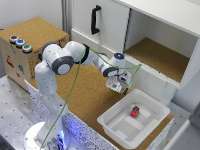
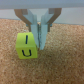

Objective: Sweep the yellow block to the left

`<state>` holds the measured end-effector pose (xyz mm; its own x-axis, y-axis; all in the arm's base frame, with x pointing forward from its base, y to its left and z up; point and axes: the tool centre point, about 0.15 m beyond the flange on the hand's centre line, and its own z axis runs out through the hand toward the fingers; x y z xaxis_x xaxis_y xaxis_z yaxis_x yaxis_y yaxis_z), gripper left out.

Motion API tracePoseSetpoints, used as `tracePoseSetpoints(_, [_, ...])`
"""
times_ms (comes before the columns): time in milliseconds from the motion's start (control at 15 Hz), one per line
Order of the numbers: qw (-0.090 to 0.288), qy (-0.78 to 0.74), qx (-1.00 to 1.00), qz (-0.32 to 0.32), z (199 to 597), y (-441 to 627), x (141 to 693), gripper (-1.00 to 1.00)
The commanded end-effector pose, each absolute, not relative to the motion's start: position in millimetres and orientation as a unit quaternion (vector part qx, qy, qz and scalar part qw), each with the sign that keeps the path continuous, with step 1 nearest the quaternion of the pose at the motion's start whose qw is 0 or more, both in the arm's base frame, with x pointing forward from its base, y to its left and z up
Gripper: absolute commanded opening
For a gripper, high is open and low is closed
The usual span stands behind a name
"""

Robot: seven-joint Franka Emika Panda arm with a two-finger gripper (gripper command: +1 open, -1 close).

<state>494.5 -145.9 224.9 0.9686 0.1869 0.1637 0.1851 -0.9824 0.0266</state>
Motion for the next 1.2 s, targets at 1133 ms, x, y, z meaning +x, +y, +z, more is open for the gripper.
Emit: tracePoseSetpoints(1133, [-0.013,0.122,0.991,0.051,200.1,-84.4,506.6,-1.00])
